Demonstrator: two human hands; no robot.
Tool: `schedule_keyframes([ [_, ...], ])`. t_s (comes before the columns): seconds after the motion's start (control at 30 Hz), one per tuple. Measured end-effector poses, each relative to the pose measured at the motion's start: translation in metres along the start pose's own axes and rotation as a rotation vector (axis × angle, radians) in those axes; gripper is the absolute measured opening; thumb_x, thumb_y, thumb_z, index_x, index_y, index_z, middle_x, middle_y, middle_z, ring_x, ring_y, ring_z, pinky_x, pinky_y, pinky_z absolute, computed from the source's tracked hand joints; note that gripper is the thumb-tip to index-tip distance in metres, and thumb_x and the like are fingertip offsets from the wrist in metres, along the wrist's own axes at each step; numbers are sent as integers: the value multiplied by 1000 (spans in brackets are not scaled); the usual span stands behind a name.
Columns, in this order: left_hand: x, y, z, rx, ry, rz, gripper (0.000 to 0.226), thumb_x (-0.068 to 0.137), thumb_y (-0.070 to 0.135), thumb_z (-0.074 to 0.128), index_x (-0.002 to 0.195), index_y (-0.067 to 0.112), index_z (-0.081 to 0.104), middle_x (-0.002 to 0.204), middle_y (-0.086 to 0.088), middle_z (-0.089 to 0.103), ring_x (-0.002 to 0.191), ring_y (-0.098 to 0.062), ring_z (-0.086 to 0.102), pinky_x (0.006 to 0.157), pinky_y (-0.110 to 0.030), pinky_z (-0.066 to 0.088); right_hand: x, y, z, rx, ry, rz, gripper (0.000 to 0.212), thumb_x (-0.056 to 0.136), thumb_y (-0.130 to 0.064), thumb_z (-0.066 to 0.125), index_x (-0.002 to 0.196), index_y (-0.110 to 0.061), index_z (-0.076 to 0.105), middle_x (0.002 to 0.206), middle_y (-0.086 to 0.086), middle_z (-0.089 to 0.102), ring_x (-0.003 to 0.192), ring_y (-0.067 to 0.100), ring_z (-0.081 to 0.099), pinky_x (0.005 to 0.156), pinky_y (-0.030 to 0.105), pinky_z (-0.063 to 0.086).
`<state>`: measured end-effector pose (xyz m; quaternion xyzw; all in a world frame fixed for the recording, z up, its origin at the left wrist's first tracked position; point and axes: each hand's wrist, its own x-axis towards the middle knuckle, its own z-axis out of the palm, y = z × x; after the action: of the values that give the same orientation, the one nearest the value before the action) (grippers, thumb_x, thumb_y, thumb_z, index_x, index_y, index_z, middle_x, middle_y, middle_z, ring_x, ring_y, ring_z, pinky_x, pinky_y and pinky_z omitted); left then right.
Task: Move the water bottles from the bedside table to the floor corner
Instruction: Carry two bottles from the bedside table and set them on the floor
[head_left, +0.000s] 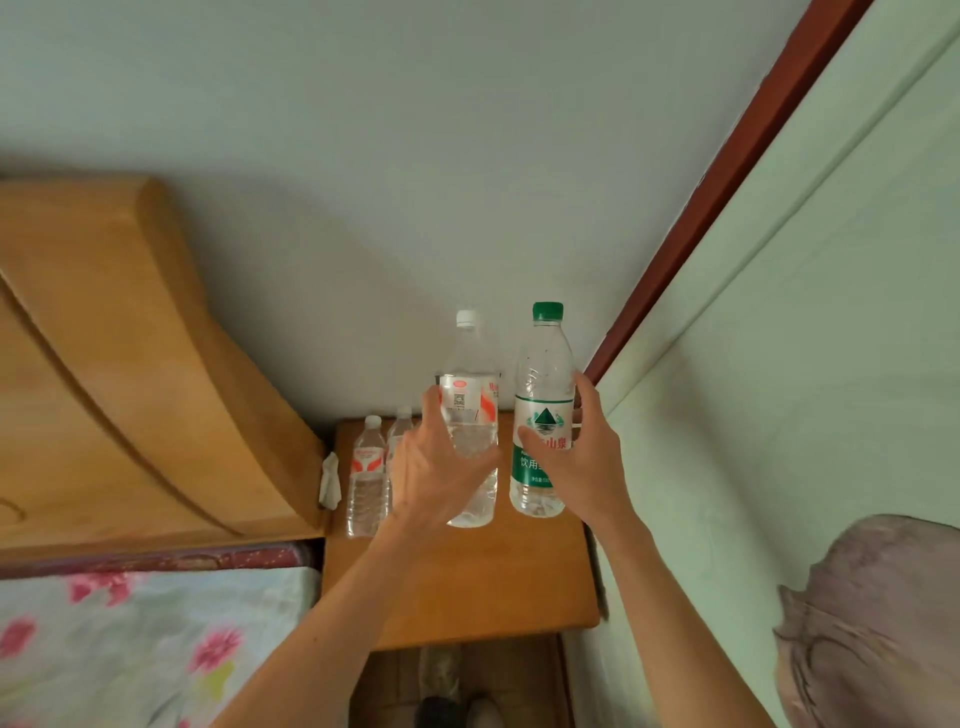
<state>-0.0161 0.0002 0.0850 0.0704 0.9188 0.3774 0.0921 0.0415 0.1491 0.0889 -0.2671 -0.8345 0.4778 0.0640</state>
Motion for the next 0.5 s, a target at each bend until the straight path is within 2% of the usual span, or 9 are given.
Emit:
schedule_keyframes([
  [0.07,-10,1,-15,7,57,-2,80,70,53,77,132,21,37,111,1,68,83,-16,67,65,-32,57,-6,-12,-4,26,-9,-44,80,81,-33,77,146,-30,30,138,-5,54,113,12,59,89,30,53],
  [0.2,-31,4,-42,-39,154,-8,75,72,47,78,130,22,38,112,2,68,80,-10,62,61,-20,47,-20,-38,-8,62,-45,-145,82,81,-33,77,147,-30,29,129,-12,53,96,3,57,80,22,52],
  [0.3,-47,3,-58,-125,232,0,74,71,48,80,127,23,40,109,5,69,80,-8,65,61,-21,53,-29,-56,-5,68,-89,-239,83,80,-32,78,147,-29,28,120,-17,50,93,1,58,76,17,51],
  [0.43,-68,-4,-80,-176,343,-23,70,70,44,81,123,23,41,104,8,70,81,-9,68,69,-31,58,-43,-78,4,91,-169,-319,83,81,-28,78,148,-28,28,128,-10,54,95,0,57,75,13,49],
  [0.5,-80,-8,-94,-195,390,-27,69,70,41,82,124,23,42,102,11,68,80,-7,68,69,-26,56,-52,-89,10,92,-207,-360,82,81,-29,77,148,-27,28,131,-5,55,90,-3,57,70,8,47],
])
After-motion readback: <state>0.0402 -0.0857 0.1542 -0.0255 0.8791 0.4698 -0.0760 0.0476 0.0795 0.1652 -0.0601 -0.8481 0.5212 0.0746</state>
